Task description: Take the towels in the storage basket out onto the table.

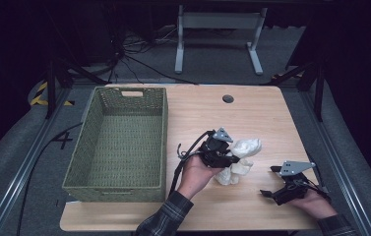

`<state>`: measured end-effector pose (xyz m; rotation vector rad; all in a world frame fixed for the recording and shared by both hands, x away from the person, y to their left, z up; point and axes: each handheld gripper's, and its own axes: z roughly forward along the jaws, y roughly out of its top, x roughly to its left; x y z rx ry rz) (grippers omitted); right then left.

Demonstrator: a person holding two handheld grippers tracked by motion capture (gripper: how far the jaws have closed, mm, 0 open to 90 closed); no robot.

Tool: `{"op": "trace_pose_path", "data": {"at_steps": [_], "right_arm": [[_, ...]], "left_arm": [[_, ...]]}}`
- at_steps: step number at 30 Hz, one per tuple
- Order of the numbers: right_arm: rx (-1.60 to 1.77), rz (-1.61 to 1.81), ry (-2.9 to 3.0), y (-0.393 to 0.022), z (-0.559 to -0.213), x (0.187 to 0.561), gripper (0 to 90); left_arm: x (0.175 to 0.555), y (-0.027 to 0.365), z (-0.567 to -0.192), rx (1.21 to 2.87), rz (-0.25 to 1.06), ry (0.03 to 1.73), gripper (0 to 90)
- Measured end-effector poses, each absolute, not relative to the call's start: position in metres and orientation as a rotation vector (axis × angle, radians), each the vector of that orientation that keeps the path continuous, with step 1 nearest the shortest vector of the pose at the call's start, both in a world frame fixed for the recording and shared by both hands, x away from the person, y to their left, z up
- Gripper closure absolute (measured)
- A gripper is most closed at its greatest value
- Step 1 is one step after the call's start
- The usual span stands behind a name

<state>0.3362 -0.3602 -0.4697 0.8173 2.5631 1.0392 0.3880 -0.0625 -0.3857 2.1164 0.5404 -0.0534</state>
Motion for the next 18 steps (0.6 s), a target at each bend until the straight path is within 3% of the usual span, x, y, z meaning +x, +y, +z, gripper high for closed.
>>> {"op": "trace_pose_path", "data": {"at_steps": [18], "right_arm": [[0.817, 1.039, 2.564, -0.360, -0.470, 0.336, 0.1]], "left_arm": [[0.399, -0.086, -0.449, 2.220, -0.101, 0.574, 71.1]]}}
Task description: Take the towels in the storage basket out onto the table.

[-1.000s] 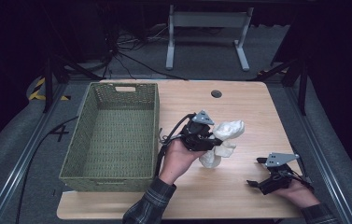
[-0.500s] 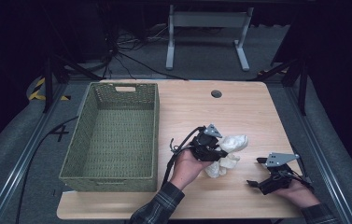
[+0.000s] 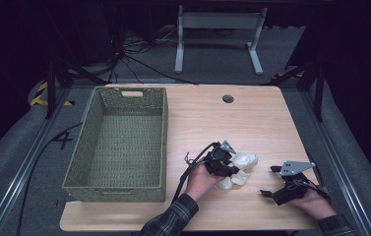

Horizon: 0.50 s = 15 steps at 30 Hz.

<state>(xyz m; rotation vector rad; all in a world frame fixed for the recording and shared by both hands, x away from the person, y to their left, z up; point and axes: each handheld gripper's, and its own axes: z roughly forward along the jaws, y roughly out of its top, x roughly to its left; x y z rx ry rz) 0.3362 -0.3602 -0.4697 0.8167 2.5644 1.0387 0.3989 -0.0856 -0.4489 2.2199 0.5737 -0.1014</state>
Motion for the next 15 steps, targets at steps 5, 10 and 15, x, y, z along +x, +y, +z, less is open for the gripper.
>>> {"op": "trace_pose_path", "data": {"at_steps": [5, 10, 15], "right_arm": [[0.817, 1.038, 2.564, -0.360, -0.470, 0.336, 0.1], [0.806, 1.043, 2.570, -0.360, -0.469, 0.336, 2.1], [0.751, 1.040, 2.623, -0.357, -0.463, 0.334, 13.5]], "left_arm": [[0.398, -0.088, -0.453, 2.222, -0.100, 0.562, 62.3], [0.396, -0.080, -0.441, 2.212, -0.030, 0.569, 43.9], [0.390, -0.064, -0.428, 2.175, -0.013, 0.599, 39.0]]}}
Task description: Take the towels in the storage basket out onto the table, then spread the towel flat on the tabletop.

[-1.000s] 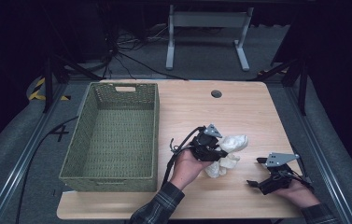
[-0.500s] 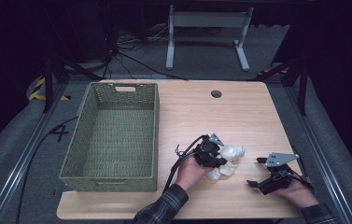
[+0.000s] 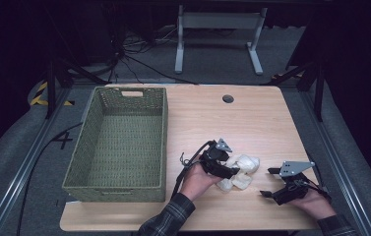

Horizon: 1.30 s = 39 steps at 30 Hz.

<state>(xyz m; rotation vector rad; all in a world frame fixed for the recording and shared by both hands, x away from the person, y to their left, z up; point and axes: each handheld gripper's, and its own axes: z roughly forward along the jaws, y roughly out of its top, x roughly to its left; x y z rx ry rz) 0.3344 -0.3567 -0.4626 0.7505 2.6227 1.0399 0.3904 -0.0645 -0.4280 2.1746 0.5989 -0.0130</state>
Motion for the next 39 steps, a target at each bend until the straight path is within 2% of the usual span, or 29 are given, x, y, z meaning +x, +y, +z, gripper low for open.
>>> {"op": "trace_pose_path", "data": {"at_steps": [3, 11, 12, 14, 17, 23, 34, 35, 38, 39], "right_arm": [[0.724, 1.055, 2.618, -0.353, -0.458, 0.331, 17.7], [0.706, 1.169, 2.644, -0.345, -0.448, 0.325, 41.4], [0.706, 1.169, 2.644, -0.345, -0.448, 0.325, 41.4], [0.709, 1.212, 2.666, -0.341, -0.446, 0.324, 47.5], [0.684, 1.224, 2.660, -0.336, -0.445, 0.323, 51.3], [0.657, 1.257, 2.680, -0.324, -0.447, 0.324, 53.6], [0.584, 1.148, 2.711, -0.295, -0.454, 0.334, 62.0], [0.577, 1.119, 2.715, -0.294, -0.456, 0.333, 64.5], [0.575, 1.091, 2.709, -0.294, -0.458, 0.333, 71.8], [0.582, 1.090, 2.710, -0.294, -0.458, 0.333, 76.7]], "left_arm": [[0.383, -0.057, -0.425, 2.166, 0.001, 0.608, 39.0], [0.363, -0.038, -0.427, 2.164, 0.016, 0.632, 42.3], [0.363, -0.038, -0.427, 2.164, 0.016, 0.632, 42.9], [0.358, -0.036, -0.429, 2.165, 0.012, 0.637, 44.5], [0.347, -0.035, -0.434, 2.177, 0.009, 0.631, 48.3], [0.337, -0.040, -0.439, 2.195, -0.022, 0.622, 55.4], [0.341, -0.055, -0.458, 2.282, 0.004, 0.643, 53.2], [0.341, -0.057, -0.460, 2.289, 0.018, 0.644, 54.2], [0.340, -0.058, -0.459, 2.310, 0.061, 0.643, 63.1], [0.340, -0.058, -0.459, 2.316, 0.064, 0.644, 68.0]]}}
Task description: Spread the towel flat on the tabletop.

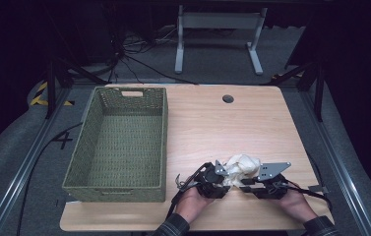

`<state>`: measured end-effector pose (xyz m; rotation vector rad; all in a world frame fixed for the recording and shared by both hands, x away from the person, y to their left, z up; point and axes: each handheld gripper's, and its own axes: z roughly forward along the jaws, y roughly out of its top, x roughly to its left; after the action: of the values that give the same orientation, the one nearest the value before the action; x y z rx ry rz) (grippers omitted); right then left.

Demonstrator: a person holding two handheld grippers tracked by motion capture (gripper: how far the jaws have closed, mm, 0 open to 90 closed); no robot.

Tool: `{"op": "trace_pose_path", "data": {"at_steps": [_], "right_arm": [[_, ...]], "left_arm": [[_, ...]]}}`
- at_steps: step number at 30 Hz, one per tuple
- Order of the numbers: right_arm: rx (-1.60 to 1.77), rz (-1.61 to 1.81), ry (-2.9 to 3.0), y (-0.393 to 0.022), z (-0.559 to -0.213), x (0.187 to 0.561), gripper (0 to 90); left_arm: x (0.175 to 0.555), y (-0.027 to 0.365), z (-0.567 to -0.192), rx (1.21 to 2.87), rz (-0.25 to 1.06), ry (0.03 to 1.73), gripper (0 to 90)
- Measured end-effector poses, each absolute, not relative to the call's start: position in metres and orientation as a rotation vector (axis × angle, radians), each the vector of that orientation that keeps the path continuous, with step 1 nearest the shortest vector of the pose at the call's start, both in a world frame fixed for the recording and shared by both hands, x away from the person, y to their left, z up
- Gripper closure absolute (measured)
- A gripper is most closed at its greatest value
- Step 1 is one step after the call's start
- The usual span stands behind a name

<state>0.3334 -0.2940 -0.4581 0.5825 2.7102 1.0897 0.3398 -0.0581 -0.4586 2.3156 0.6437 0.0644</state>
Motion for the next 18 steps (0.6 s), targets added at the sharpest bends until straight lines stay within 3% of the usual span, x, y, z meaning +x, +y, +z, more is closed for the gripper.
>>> {"op": "trace_pose_path", "data": {"at_steps": [2, 5, 18], "right_arm": [[0.598, 1.088, 2.708, -0.295, -0.457, 0.334, 83.0], [0.609, 1.092, 2.712, -0.297, -0.456, 0.335, 85.6], [0.655, 1.147, 2.620, -0.325, -0.433, 0.338, 86.1]], "left_arm": [[0.342, -0.056, -0.458, 2.310, 0.039, 0.659, 76.5], [0.344, -0.053, -0.457, 2.297, 0.009, 0.672, 83.9], [0.351, -0.031, -0.428, 2.169, 0.053, 0.682, 86.4]]}}
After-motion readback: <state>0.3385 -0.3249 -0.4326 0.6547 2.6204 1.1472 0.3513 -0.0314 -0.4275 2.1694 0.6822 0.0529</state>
